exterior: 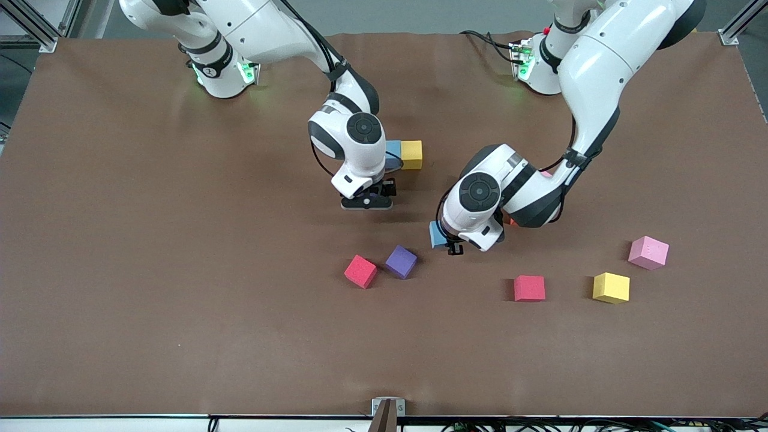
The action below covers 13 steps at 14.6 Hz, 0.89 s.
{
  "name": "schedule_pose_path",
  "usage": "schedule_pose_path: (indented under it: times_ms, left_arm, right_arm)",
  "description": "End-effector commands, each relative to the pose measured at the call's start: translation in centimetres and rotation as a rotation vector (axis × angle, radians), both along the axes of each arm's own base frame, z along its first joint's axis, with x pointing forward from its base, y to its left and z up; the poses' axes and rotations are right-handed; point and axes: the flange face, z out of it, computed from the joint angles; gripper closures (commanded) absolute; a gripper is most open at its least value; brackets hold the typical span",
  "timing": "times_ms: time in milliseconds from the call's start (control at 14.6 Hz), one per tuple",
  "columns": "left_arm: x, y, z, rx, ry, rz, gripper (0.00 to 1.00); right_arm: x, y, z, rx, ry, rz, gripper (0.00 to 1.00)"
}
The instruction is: Arrange 11 blocks into digit 3
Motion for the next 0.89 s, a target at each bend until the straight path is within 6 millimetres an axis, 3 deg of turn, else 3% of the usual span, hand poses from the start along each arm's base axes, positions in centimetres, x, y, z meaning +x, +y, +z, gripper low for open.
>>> schedule_pose_path:
  times_ms: [0,68,205,479,684,820]
  left_arm:
    - [-2.1,-0.8,-0.6,0.019,-0.014,0.014,0.89]
    - [-2.7,-0.8,-0.8,0.024,-0.011,0.018,0.89]
    - [-3.7,-1.1,-1.4,0.023,-0.009,0.023,0.89]
    - [-6.4,-3.8,-2.2,0.004,-0.044,0.041,0.89]
    - [-8.7,-5.4,-3.3,-0.002,-0.085,0.048,0.89]
    - [-9.3,-6.0,-3.5,-0.015,-0.102,0.052,0.89]
  right_arm:
    - [1.6,-0.2,2.2,-0.011,-0.015,-0.028,0.00]
    - [2.3,-0.8,2.7,-0.013,-0.008,-0.044,0.00]
    - [4.0,-2.1,5.6,0.011,-0.015,-0.092,0.00]
    - [8.4,-8.2,10.7,0.016,-0.013,-0.231,0.00]
    - [12.2,-13.7,12.1,-0.001,-0.029,-0.282,0.00]
    - [13.0,-14.9,12.2,-0.024,-0.050,-0.265,0.00]
